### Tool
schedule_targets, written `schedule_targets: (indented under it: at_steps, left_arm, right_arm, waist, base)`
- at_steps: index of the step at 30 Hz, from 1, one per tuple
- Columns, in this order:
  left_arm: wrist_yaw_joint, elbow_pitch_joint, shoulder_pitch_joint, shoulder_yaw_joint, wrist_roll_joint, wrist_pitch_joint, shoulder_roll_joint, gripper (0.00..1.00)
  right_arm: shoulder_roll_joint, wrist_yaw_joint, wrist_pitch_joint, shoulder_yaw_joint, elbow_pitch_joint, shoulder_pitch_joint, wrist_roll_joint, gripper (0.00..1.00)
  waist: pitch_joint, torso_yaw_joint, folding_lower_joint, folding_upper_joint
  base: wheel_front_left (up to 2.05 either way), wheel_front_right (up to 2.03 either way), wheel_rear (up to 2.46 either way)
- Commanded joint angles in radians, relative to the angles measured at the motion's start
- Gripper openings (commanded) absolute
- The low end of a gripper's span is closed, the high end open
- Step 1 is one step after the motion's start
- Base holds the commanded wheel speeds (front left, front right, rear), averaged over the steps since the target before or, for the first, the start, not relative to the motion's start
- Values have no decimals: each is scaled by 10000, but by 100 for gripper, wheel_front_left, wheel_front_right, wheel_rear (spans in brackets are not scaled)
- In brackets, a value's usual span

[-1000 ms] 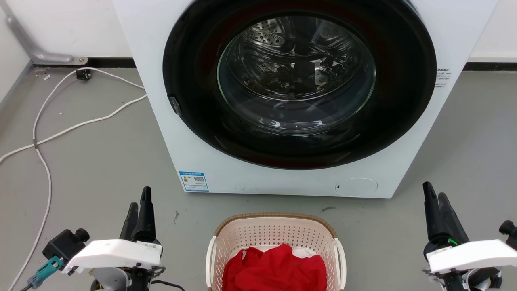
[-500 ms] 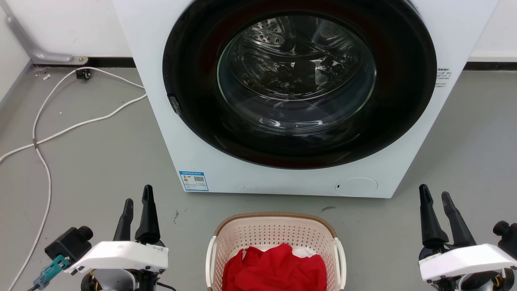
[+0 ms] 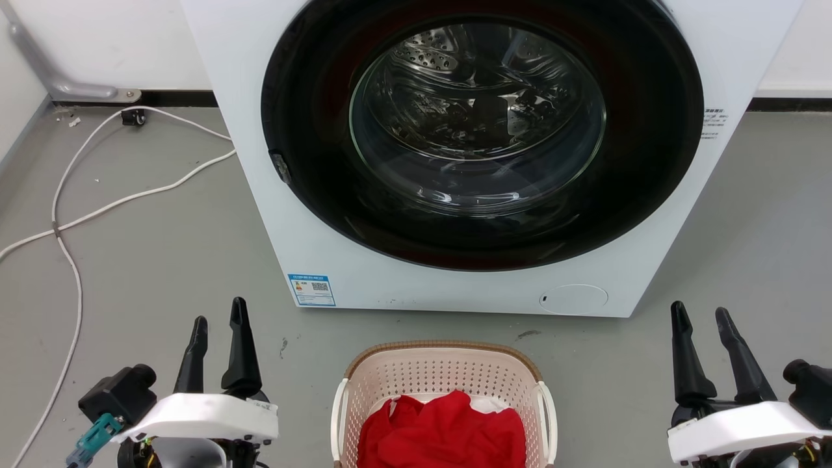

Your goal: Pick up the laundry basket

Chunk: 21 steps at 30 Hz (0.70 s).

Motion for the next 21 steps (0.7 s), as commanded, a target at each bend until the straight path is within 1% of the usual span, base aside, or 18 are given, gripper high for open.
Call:
schedule_targets:
  at_steps: [1,21]
  left_arm:
    - [58,-155,1,-32,283,-112,22,100]
    - [146,-57,202,-132,2072,-573,22,100]
  right_arm:
    - [-27,0,-109,10,-173,4,-310,100]
    - [-26,0,-581,64,-369,308,-2294,100]
  waist:
    - [3,3,-1,-1]
    - [28,-6,-1,-1]
  base:
    - [0,0,0]
    - [0,0,0]
